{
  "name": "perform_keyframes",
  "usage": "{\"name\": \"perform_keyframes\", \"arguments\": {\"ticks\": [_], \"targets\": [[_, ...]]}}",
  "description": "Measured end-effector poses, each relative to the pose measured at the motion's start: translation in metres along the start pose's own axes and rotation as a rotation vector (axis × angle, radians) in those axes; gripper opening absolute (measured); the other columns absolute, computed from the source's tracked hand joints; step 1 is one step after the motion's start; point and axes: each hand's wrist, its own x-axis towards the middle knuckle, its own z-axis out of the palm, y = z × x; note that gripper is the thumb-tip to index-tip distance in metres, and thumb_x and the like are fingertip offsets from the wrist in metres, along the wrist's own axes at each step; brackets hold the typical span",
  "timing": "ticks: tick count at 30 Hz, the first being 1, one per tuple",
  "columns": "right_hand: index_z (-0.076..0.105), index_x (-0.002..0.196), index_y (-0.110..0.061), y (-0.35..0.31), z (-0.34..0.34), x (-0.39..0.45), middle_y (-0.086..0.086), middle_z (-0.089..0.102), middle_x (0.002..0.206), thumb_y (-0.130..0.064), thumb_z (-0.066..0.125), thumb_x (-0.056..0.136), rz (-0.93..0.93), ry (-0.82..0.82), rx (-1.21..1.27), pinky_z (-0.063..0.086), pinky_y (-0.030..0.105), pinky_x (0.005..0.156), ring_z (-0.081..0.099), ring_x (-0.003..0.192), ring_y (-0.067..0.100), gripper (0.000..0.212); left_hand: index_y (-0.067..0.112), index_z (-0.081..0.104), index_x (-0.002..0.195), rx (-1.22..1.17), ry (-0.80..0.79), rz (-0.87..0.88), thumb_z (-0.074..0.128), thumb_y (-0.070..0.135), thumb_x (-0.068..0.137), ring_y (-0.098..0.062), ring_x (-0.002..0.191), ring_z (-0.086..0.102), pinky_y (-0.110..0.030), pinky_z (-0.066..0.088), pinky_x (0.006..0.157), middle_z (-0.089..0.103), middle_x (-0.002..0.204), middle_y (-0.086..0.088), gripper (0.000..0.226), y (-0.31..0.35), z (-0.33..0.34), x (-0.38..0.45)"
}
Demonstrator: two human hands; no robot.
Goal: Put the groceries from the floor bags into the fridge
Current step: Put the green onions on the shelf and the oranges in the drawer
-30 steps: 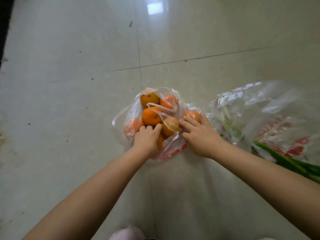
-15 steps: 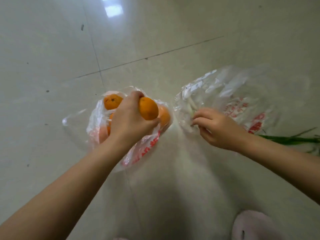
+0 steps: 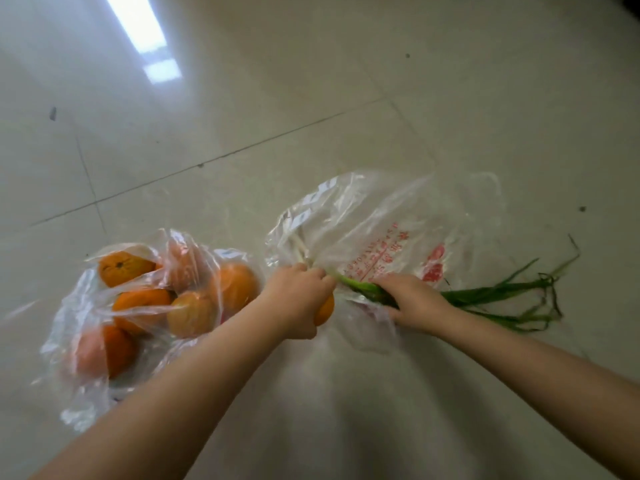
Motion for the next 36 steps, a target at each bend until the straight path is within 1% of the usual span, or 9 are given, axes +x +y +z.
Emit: {"name": "perform_keyframes", "arguments": {"ticks": [6, 12, 17, 20, 22, 25, 28, 32, 36], "targets": [[0.051, 0.125, -0.022, -0.011, 0.012, 0.023, 0.008, 0.062, 0.121, -0.033, 0.064, 0.082, 0.088, -0.012, 0.177, 0.048, 0.034, 0.086, 0.059, 0.106, 0.03, 0.046, 0.02, 0.04, 0.131, -0.02, 0.057, -0.121, 0.06, 0.026, 0.083, -0.023, 0.117, 0.048, -0.03, 0.04, 0.097, 0.048, 0.131, -0.002, 0.052, 0.0, 0.005, 0.001], [0.064, 0.098, -0.017, -0.006, -0.019, 0.026, 0.006, 0.056, 0.083, -0.011, 0.062, 0.081, 0.095, -0.018, 0.317, 0.037, 0.025, 0.06, 0.053, 0.08, 0.021, 0.018, 0.02, 0.04, 0.128, -0.119, 0.059, -0.317, 0.063, 0.029, 0.08, -0.023, 0.114, 0.051, -0.029, 0.042, 0.089, 0.051, 0.126, -0.001, 0.054, -0.007, 0.007, -0.006], [0.06, 0.119, -0.021, 0.018, -0.057, 0.003, -0.001, 0.058, 0.095, -0.001, 0.056, 0.08, -0.008, -0.106, 0.134, 0.039, 0.023, 0.06, 0.053, 0.084, 0.018, 0.044, 0.025, 0.005, 0.149, -0.27, 0.118, -0.444, 0.069, 0.03, 0.076, -0.026, 0.117, 0.053, -0.032, 0.045, 0.083, 0.05, 0.131, -0.002, 0.097, -0.018, -0.001, -0.006], [0.065, 0.105, -0.016, 0.036, -0.069, -0.011, 0.002, 0.058, 0.088, -0.01, 0.059, 0.072, -0.021, -0.109, 0.202, 0.038, 0.021, 0.064, 0.053, 0.081, 0.018, 0.034, 0.027, -0.008, 0.15, -0.269, 0.115, -0.474, 0.071, 0.029, 0.076, -0.027, 0.117, 0.053, -0.034, 0.047, 0.086, 0.051, 0.131, -0.004, 0.108, -0.026, -0.003, -0.005], [0.061, 0.085, -0.026, 0.042, -0.072, -0.019, -0.006, 0.053, 0.075, -0.028, 0.06, 0.066, -0.036, -0.113, 0.294, 0.034, 0.011, 0.057, 0.05, 0.069, 0.011, 0.018, 0.027, -0.008, 0.15, -0.271, 0.109, -0.491, 0.071, 0.029, 0.075, -0.028, 0.116, 0.053, -0.035, 0.047, 0.086, 0.051, 0.13, -0.005, 0.109, -0.028, -0.003, -0.004], [0.063, 0.087, -0.036, 0.038, -0.069, -0.025, -0.02, 0.057, 0.068, -0.026, 0.071, 0.08, -0.1, -0.131, 0.42, 0.039, 0.004, 0.055, 0.054, 0.06, -0.007, 0.015, 0.026, -0.004, 0.15, -0.302, 0.099, -0.499, 0.072, 0.028, 0.074, -0.028, 0.112, 0.056, -0.035, 0.048, 0.083, 0.053, 0.127, -0.005, 0.107, -0.028, 0.002, -0.002], [0.065, 0.052, -0.041, 0.04, -0.079, -0.031, -0.019, 0.055, 0.044, -0.011, 0.07, 0.081, -0.11, -0.203, 0.438, 0.036, 0.002, 0.048, 0.051, 0.044, -0.007, 0.041, 0.026, -0.002, 0.149, -0.367, 0.082, -0.526, 0.073, 0.026, 0.073, -0.028, 0.106, 0.059, -0.036, 0.05, 0.08, 0.056, 0.122, -0.007, 0.107, -0.031, 0.007, -0.002], [0.074, 0.086, -0.016, 0.044, -0.102, -0.043, -0.017, 0.066, 0.052, 0.007, 0.066, 0.078, -0.11, -0.373, 0.495, 0.046, 0.006, 0.059, 0.058, 0.049, -0.007, 0.025, 0.024, 0.0, 0.151, -0.404, 0.071, -0.551, 0.071, 0.028, 0.077, -0.031, 0.113, 0.056, -0.038, 0.049, 0.088, 0.053, 0.13, -0.01, 0.103, -0.036, 0.006, -0.002], [0.068, 0.063, -0.028, 0.031, -0.114, -0.035, -0.011, 0.055, 0.04, 0.004, 0.063, 0.082, -0.198, -0.235, 0.68, 0.04, 0.009, 0.042, 0.046, 0.037, -0.003, 0.038, 0.021, 0.021, 0.147, -0.563, 0.066, -0.545, 0.074, 0.028, 0.074, -0.03, 0.116, 0.055, -0.039, 0.048, 0.092, 0.055, 0.122, -0.009, 0.09, -0.032, -0.006, -0.002]]}}
